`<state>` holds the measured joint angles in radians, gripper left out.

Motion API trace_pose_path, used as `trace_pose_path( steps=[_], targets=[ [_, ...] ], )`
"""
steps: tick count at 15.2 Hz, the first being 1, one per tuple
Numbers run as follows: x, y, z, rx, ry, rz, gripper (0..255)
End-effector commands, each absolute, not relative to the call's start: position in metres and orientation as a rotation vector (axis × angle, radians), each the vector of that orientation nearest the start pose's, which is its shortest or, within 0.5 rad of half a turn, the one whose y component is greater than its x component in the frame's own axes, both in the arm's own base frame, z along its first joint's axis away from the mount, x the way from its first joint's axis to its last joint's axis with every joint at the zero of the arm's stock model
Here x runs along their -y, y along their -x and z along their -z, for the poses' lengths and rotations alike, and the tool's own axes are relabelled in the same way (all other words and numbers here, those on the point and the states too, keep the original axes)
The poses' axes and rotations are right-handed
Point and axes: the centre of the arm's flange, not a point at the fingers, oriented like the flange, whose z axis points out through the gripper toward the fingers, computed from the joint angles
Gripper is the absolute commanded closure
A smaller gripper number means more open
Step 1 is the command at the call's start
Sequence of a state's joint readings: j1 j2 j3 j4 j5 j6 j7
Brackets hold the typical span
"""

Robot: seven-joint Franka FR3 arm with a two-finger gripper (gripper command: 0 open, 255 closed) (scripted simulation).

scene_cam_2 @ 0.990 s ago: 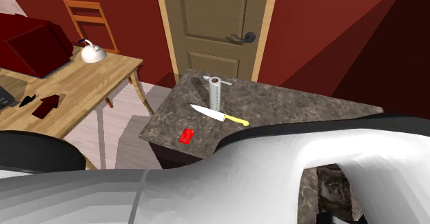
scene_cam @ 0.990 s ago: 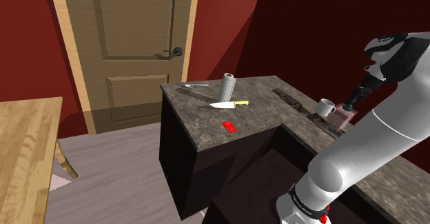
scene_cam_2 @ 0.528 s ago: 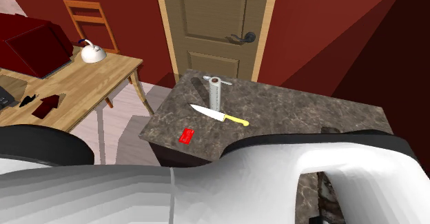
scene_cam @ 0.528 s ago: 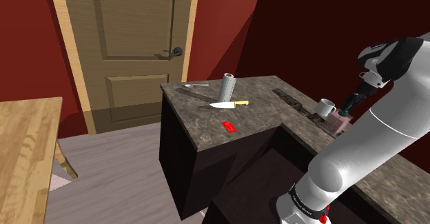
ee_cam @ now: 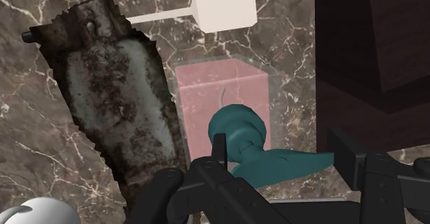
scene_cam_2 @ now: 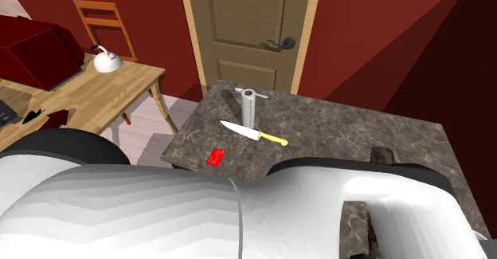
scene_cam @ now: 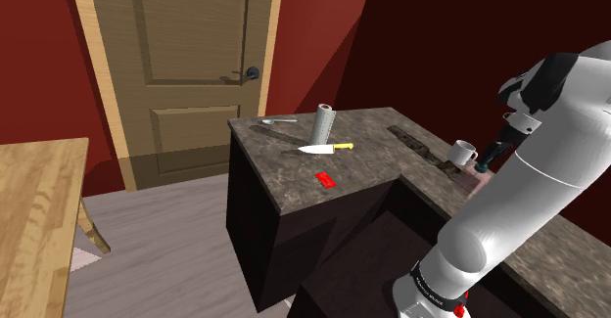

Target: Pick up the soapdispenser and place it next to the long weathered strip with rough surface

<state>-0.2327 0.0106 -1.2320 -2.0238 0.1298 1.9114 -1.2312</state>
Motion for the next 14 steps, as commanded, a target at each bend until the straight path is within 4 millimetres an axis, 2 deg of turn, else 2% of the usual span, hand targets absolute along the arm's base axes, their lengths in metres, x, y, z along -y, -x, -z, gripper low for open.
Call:
trace_pose_path(
  steps=[1, 3, 11, 12, 14],
  targets=[
    [0.535, -0.067, -0.426, -0.426, 2.972, 0.123, 255],
    [0.535, -0.067, -0.413, -0.426, 2.972, 0.123, 255],
    [0.535, -0.067, -0.413, -0.426, 2.972, 0.123, 255],
    [0.535, -0.067, -0.413, -0.426, 2.972, 0.123, 0],
    [0.535, -0.067, -0.413, -0.426, 2.972, 0.123, 0]
  ],
)
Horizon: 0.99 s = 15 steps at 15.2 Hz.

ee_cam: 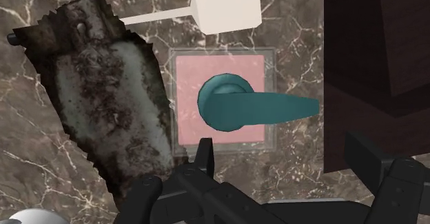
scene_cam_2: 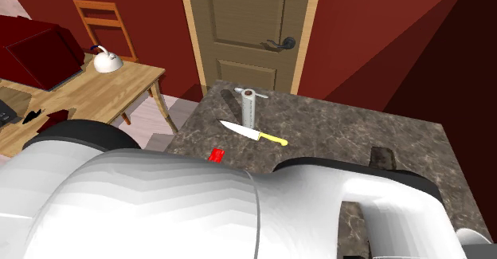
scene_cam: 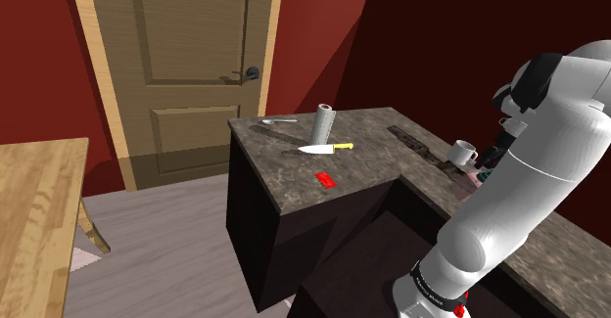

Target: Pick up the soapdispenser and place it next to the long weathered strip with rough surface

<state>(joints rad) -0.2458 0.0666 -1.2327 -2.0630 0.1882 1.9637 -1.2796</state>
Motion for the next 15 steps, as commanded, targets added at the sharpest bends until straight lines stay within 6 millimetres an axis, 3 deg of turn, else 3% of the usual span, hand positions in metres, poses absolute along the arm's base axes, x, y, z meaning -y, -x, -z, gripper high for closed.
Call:
trace_pose_path(
  steps=[1, 3, 7, 15],
  targets=[
    [0.535, -0.067, -0.413, -0.426, 2.972, 0.123, 0],
    [0.535, -0.067, -0.413, -0.426, 2.972, 0.123, 0],
    [0.542, -0.062, -0.463, -0.426, 2.972, 0.123, 0],
    [0.542, -0.062, -0.463, -0.426, 2.972, 0.123, 0]
  ],
)
